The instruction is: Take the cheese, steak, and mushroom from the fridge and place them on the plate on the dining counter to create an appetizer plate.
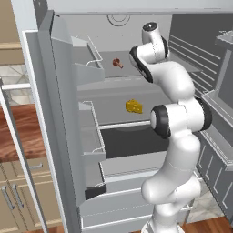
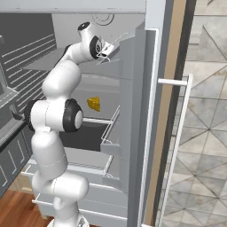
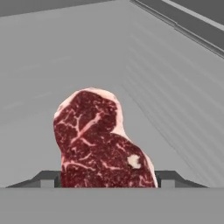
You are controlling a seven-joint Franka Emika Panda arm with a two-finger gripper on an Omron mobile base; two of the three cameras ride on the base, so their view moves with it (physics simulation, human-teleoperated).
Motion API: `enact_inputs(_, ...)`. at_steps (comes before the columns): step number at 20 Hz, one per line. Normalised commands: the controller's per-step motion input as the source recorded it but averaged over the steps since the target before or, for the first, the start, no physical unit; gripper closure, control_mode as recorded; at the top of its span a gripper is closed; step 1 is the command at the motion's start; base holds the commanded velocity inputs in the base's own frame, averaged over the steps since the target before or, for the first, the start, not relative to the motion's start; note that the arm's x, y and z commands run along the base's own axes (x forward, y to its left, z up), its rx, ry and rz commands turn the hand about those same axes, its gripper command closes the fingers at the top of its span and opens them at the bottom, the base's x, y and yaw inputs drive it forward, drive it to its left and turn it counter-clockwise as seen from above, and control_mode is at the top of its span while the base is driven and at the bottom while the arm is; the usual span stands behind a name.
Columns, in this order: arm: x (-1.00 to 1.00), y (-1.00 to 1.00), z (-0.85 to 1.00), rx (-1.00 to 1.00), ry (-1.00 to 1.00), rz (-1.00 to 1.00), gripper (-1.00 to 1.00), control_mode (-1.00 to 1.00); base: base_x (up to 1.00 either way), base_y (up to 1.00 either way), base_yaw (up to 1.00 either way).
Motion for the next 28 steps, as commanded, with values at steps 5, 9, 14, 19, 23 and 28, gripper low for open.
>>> enact_inputs(5,-0.16,0.00,-0.09,0.00,0.00,0.00,1.00,-1.00,0.00,0.00,0.00)
enact_inputs(9,-0.93,0.00,-0.06,0.00,-0.10,0.02,1.00,-1.00,0.00,0.00,0.00)
enact_inputs(14,-1.00,0.02,-0.23,0.00,-0.32,0.08,1.00,-1.00,0.00,0.00,0.00)
enact_inputs(19,-1.00,0.06,-0.36,0.00,-0.40,0.06,1.00,-1.00,0.00,0.00,0.00)
enact_inputs(23,-1.00,0.00,0.10,0.00,-0.09,0.10,1.00,-1.00,0.00,0.00,0.00)
enact_inputs(28,-1.00,0.05,0.26,-0.01,0.00,0.20,1.00,-1.00,0.00,0.00,0.00)
